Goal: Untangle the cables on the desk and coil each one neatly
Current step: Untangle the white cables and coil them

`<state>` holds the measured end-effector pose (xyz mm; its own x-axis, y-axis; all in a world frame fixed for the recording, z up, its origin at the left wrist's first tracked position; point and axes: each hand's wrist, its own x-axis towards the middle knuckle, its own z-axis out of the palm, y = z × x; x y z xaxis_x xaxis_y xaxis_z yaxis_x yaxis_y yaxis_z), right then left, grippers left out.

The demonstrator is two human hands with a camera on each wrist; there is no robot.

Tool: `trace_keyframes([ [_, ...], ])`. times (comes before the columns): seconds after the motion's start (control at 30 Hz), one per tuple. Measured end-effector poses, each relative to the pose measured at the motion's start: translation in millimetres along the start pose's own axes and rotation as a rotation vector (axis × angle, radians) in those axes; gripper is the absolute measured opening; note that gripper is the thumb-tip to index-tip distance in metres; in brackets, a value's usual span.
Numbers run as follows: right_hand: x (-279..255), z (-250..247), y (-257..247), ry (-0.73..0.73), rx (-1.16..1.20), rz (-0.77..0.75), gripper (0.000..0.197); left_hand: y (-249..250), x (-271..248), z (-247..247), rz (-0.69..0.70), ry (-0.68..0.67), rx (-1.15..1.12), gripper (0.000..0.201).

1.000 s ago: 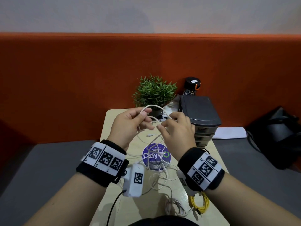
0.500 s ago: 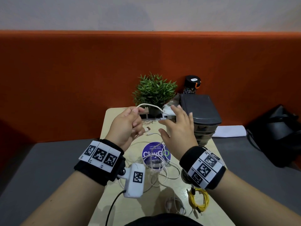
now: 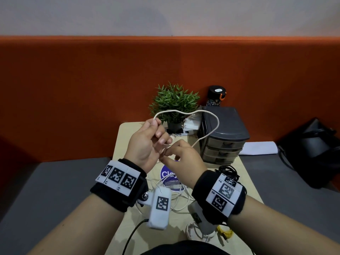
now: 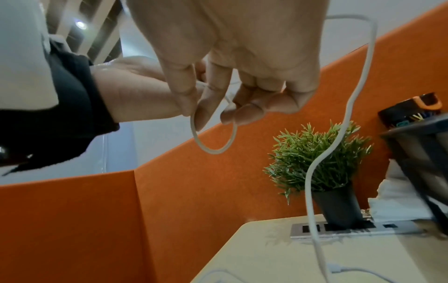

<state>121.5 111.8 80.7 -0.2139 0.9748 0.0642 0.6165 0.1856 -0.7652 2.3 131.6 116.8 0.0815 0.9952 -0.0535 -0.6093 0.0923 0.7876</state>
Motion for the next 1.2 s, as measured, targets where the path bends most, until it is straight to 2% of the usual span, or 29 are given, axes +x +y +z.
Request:
trace_keyframes([
  [0.1, -4, 0, 7, -0.057, -0.07, -0.062, 0.012, 3, 4, -3, 0.056, 0.03, 0.105, 0.023],
  [0.23, -9, -13, 20, -0.127, -0.169, -0.168, 0.008, 11, 13, -17, 0.106, 0.157, 0.27, 0.021],
  [0.3, -10, -22, 26, -0.132, -0.102, -0.155, 0.011, 14, 16, -26, 0.097, 0.234, 0.326, 0.02],
  [0.4, -8, -32, 29, -0.053, 0.107, -0.028, 0.015, 11, 19, -34, 0.043, 0.317, 0.418, 0.017],
  [0.5, -3, -35, 27, 0.014, 0.298, 0.018, 0.019, 0, 20, -40, -0.071, 0.356, 0.573, 0.014],
  [0.57, -1, -36, 22, 0.039, 0.369, -0.004, 0.02, -9, 20, -45, -0.14, 0.364, 0.753, 0.027],
  [0.63, 0, -37, 19, 0.047, 0.375, -0.024, 0.021, -12, 18, -47, -0.131, 0.331, 1.022, 0.045],
  [0.73, 2, -39, 19, 0.036, 0.314, -0.015, 0.018, -5, 7, -35, 0.094, 0.224, 1.282, 0.043],
  [0.8, 3, -41, 18, 0.026, 0.196, -0.043, 0.013, 3, 2, -25, 0.211, 0.115, 1.212, 0.042],
  [0.9, 4, -43, 10, -0.006, 0.005, -0.121, 0.008, 9, -9, -5, 0.092, -0.108, 0.887, 0.035],
  [0.97, 5, -45, 5, -0.018, -0.022, -0.182, 0.006, 6, -14, 4, 0.039, -0.193, 0.869, 0.029],
  [1.1, 7, -53, -3, -0.035, 0.035, -0.256, 0.012, -2, -13, 8, 0.006, -0.209, 0.89, 0.03],
  [1.2, 13, -64, -5, -0.029, 0.146, -0.267, 0.02, 0, -12, 5, 0.072, -0.218, 1.005, 0.023],
])
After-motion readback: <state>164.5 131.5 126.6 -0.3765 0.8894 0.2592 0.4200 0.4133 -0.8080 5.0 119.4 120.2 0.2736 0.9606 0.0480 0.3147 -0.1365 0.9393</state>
